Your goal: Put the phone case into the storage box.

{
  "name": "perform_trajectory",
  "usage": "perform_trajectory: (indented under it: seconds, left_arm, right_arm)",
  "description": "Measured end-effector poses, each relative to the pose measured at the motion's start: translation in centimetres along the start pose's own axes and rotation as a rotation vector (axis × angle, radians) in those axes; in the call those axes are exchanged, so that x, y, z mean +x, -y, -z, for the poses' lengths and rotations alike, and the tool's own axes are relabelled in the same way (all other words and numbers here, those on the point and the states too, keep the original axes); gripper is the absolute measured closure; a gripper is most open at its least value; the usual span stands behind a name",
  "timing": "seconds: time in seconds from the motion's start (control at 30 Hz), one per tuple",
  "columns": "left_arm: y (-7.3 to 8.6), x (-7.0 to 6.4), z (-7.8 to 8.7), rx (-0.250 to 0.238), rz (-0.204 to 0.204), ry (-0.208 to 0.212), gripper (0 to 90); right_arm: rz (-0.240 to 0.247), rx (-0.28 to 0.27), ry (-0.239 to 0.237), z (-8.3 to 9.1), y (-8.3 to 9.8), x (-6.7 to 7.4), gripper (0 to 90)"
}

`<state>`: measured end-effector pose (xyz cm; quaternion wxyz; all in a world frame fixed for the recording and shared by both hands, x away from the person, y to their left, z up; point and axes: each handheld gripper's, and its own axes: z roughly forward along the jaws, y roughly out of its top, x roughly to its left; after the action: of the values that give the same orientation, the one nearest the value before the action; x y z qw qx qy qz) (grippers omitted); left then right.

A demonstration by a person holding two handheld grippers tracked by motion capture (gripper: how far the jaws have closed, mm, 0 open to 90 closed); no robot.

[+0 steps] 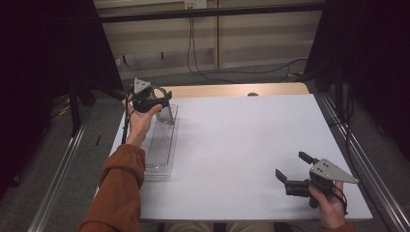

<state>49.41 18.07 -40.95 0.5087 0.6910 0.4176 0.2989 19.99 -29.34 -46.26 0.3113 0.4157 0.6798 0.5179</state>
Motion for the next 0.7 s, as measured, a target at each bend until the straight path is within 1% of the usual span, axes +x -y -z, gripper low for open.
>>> perform_trajectory:
  seconds: [0.03,0.1,0.2,0.3,0.33,0.37,0.43,0.53,0.57,0.67,0.7]
  left_arm:
    - [0.05,-0.01,-0.02,0.004,-0.002,-0.011,11.5]
    - [0.21,0.10,-0.23,0.000,-0.015,-0.001,11.4]
    - [0.31,0.15,-0.34,-0.007,-0.015,0.003,11.3]
    - [0.31,0.14,-0.39,-0.011,-0.018,-0.004,11.2]
    - [0.28,0.18,-0.34,-0.002,-0.021,-0.015,11.2]
    - [0.27,0.15,-0.33,0.008,-0.012,-0.023,11.2]
    - [0.29,0.18,-0.38,0.007,0.002,-0.022,11.0]
    - [0.27,0.34,-0.36,0.015,0.007,-0.030,10.7]
    - [0.26,0.34,-0.37,0.015,0.003,-0.028,10.6]
    - [0.25,0.27,-0.42,0.013,0.020,-0.037,10.2]
    - [0.24,0.28,-0.44,0.016,0.013,-0.041,10.0]
  right_arm:
    - [0.001,0.002,-0.001,0.00,0.01,0.00,0.0]
    - [0.003,0.000,-0.001,-0.04,0.02,0.02,0.0]
    - [0.005,-0.001,0.000,-0.02,0.01,0.04,0.0]
    - [0.004,0.000,-0.002,-0.02,0.04,0.02,0.0]
    - [0.006,-0.001,-0.003,-0.03,0.03,0.01,0.0]
    - [0.005,-0.001,-0.002,-0.02,0.03,0.04,0.0]
    - [0.006,-0.001,-0.002,0.01,0.01,0.05,0.0]
    - [0.006,-0.001,-0.003,0.00,0.02,0.05,0.0]
    - [0.006,0.000,-0.004,0.00,0.01,0.06,0.0]
    - [0.008,-0.001,-0.007,-0.05,0.03,0.06,0.0]
    - [0.006,0.001,-0.006,-0.06,0.03,0.07,0.0]
